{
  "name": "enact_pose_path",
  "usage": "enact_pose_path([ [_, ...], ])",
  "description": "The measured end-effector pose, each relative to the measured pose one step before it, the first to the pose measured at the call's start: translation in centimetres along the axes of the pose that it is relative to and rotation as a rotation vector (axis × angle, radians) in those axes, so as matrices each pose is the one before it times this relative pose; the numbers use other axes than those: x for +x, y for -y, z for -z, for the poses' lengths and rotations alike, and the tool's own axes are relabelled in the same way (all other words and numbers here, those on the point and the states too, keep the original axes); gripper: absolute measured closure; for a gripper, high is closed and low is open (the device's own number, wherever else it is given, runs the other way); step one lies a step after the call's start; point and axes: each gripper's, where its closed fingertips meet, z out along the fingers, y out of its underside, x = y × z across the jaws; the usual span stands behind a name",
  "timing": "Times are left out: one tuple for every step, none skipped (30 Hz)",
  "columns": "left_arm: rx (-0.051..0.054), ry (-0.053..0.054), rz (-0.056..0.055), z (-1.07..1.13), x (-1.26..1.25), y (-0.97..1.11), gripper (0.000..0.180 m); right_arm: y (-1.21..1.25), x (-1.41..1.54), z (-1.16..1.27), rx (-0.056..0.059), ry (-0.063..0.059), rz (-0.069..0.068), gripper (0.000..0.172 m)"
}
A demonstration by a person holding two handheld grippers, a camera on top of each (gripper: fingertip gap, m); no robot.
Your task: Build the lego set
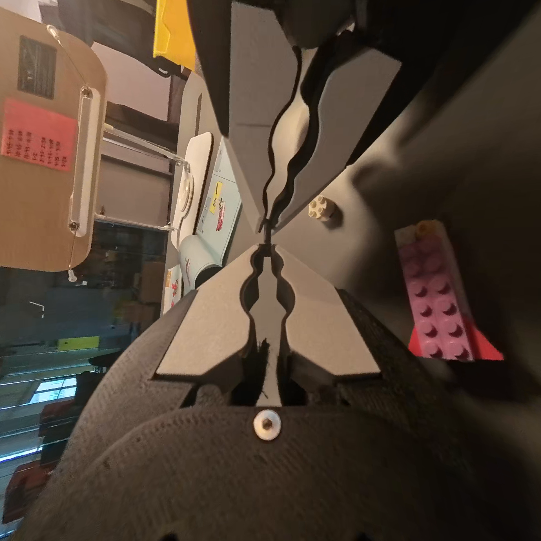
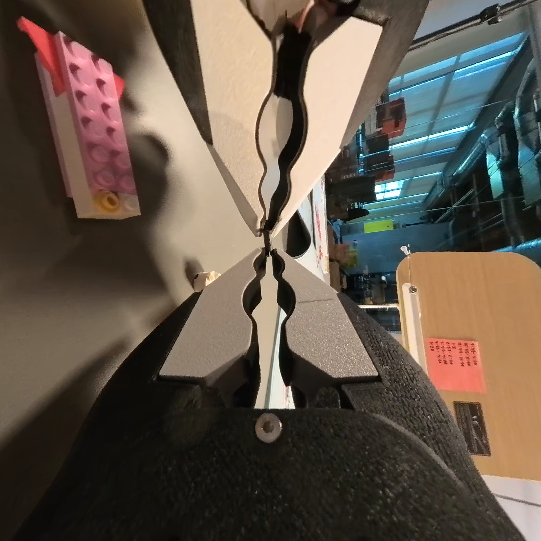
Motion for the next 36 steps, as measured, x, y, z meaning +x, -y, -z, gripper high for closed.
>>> enact_pose_path([
  [-0.0069,-0.0009,-0.0032,-0.052,0.025,-0.038,0.177,-0.041,-0.058,-0.033,-0.0016,0.0045,-0.0052,0.170],
  [-0.0074,-0.0027,-0.0012,-0.067,0.038,-0.052,0.177,-0.069,-0.071,-0.048,-0.0026,0.0048,-0.0051,0.170],
  [-0.0053,-0.0019,-0.0020,-0.073,0.060,-0.052,0.177,-0.080,-0.090,-0.057,-0.0035,0.0064,-0.0037,0.170],
  [-0.0037,-0.0043,-0.0017,-0.079,0.113,-0.051,0.177,-0.067,-0.136,-0.040,-0.0029,0.0082,0.0007,0.170],
  [-0.0014,-0.0044,-0.0010,-0.076,0.107,-0.042,0.177,-0.049,-0.119,-0.036,-0.0015,0.0049,0.0065,0.170],
  [0.0007,0.0008,-0.0015,-0.052,0.044,-0.029,0.177,-0.030,-0.056,-0.015,0.0007,-0.0002,0.0036,0.170],
  [0.0042,0.0135,-0.0065,-0.009,-0.131,-0.010,0.177,0.032,0.041,0.022,0.0067,-0.0033,-0.0048,0.170],
  [0.0062,0.0130,-0.0093,0.026,-0.096,0.013,0.177,0.048,0.080,0.070,0.0133,0.0003,-0.0150,0.169],
  [-0.0014,0.0126,-0.0002,0.020,-0.124,-0.076,0.177,-0.018,0.121,0.116,0.0149,0.0024,-0.0281,0.169],
  [-0.0111,0.0146,-0.0029,0.006,-0.192,-0.296,0.177,-0.120,0.192,0.174,0.0186,0.0043,-0.0398,0.166],
  [-0.0063,0.0124,-0.0071,0.017,-0.158,-0.320,0.177,-0.213,0.230,0.216,0.0193,0.0092,-0.0562,0.161],
  [-0.0058,0.0095,-0.0020,0.028,-0.154,-0.344,0.177,-0.273,0.297,0.258,0.0208,0.0131,-0.0730,0.157],
  [-0.0038,0.0115,0.0021,0.033,-0.223,-0.341,0.178,-0.154,0.235,0.307,0.0291,0.0233,-0.0819,0.154],
  [0.0000,0.0112,-0.0001,0.061,-0.240,-0.276,0.177,-0.074,0.217,0.326,0.0342,0.0290,-0.0896,0.152],
  [0.0022,0.0143,-0.0024,0.086,-0.301,-0.234,0.177,-0.048,0.021,0.276,0.0322,0.0454,-0.0930,0.148],
  [0.0022,0.0125,-0.0030,0.096,-0.261,-0.196,0.177,-0.130,-0.320,0.208,0.0221,0.0683,-0.0909,0.143],
  [0.0075,0.0063,-0.0064,0.112,-0.155,-0.097,0.177,-0.325,-0.505,0.135,0.0033,0.0774,-0.0822,0.138],
  [0.0143,-0.0038,-0.0111,0.128,0.043,0.046,0.177,-0.314,-0.441,0.118,-0.0108,0.0674,-0.0580,0.132],
  [0.0170,-0.0109,-0.0151,0.136,0.200,0.127,0.177,-0.177,-0.481,0.117,-0.0099,0.0575,-0.0427,0.128],
  [0.0122,-0.0112,-0.0169,0.085,0.241,0.095,0.177,-0.196,-0.849,0.096,-0.0130,0.0708,-0.0364,0.128],
  [0.0098,-0.0151,-0.0182,0.037,0.316,0.119,0.177,-0.287,-0.720,-0.043,-0.0209,0.0565,-0.0338,0.128],
  [0.0077,-0.0129,-0.0157,0.010,0.286,0.125,0.177,-0.381,-0.413,-0.174,-0.0286,0.0338,-0.0282,0.128],
  [0.0049,-0.0142,-0.0067,-0.050,0.260,0.140,0.177,-0.402,-0.162,-0.267,-0.0313,0.0160,-0.0155,0.128],
  [0.0076,-0.0173,0.0045,-0.059,0.272,0.218,0.177,-0.367,0.003,-0.291,-0.0296,0.0043,-0.0054,0.127],
  [0.0124,-0.0132,0.0073,-0.050,0.208,0.284,0.177,-0.311,0.017,-0.266,-0.0257,0.0043,-0.0046,0.128],
  [0.0112,-0.0098,0.0028,-0.027,0.179,0.248,0.177,-0.193,0.089,-0.208,-0.0183,0.0028,-0.0127,0.128],
  [0.0057,-0.0066,0.0001,-0.006,0.132,0.142,0.177,0.111,0.147,-0.082,0.0041,0.0032,-0.0189,0.130],
  [0.0036,-0.0031,-0.0022,-0.015,0.083,0.089,0.177,0.022,0.079,-0.077,-0.0009,0.0084,-0.0172,0.133],
  [0.0011,-0.0035,-0.0019,-0.013,0.075,0.033,0.177,0.002,0.118,-0.089,-0.0022,0.0054,-0.0183,0.136],
  [0.0007,-0.0036,0.0015,-0.017,0.068,0.013,0.177,0.005,0.128,-0.112,-0.0036,0.0009,-0.0151,0.139],
  [0.0030,-0.0038,0.0024,-0.021,0.070,0.042,0.177,-0.002,0.002,-0.126,-0.0056,0.0029,-0.0065,0.141],
  [0.0021,-0.0061,0.0021,-0.017,0.091,0.009,0.177,0.127,-0.099,-0.124,0.0015,0.0014,0.0034,0.142],
  [0.0005,-0.0049,0.0014,-0.022,0.084,-0.014,0.177,0.103,-0.128,-0.140,-0.0001,-0.0007,0.0094,0.144],
  [-0.0017,-0.0033,-0.0003,-0.016,0.054,-0.055,0.177,0.109,-0.109,-0.131,-0.0002,-0.0008,0.0043,0.146],
  [-0.0035,-0.0014,-0.0002,-0.025,0.024,-0.091,0.177,0.070,-0.067,-0.122,-0.0015,0.0021,-0.0070,0.148],
  [-0.0022,-0.0014,0.0002,-0.016,0.021,-0.051,0.177,0.027,-0.056,-0.090,-0.0018,0.0055,-0.0141,0.151],
])
